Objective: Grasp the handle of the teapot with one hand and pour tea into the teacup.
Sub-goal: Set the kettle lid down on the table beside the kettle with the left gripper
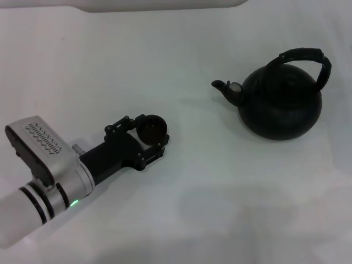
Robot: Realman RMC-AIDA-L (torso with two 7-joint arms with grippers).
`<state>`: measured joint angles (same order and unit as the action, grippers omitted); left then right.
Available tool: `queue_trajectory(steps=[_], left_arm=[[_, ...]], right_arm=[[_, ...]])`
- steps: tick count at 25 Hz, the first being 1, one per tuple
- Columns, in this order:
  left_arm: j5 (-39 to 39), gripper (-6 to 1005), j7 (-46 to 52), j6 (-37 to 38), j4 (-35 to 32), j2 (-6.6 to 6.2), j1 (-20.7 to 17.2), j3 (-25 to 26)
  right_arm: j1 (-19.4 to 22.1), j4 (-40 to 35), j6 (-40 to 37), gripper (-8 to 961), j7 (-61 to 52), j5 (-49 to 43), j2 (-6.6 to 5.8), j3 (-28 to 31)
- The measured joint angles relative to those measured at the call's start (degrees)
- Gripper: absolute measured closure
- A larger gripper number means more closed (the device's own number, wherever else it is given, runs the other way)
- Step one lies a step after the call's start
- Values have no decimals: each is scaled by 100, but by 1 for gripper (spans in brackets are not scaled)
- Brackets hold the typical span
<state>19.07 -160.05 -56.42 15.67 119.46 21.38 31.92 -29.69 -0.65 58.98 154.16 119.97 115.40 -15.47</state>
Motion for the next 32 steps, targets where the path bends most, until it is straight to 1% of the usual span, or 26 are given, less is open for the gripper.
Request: queue_trajectory(steps=[7,17,22,25,32], left_arm=[[10,305,22,329,33,2,34,-2],[54,308,-15,312,160,-9,0,28],[59,219,-22,306,183,-12,-13,31],[59,112,-24,264,184,-11,-13,33],[63,112,-27,-431,117,-39,-64,72]], right_arm=[[18,-12,0,277,0,1,0,0],[44,-14,0,277,0,0,1,0],[51,-14,1,277,0,0,0,0],[51,-14,2,277,0,0,1,0],[52,-22,6,277,0,0,0,0]])
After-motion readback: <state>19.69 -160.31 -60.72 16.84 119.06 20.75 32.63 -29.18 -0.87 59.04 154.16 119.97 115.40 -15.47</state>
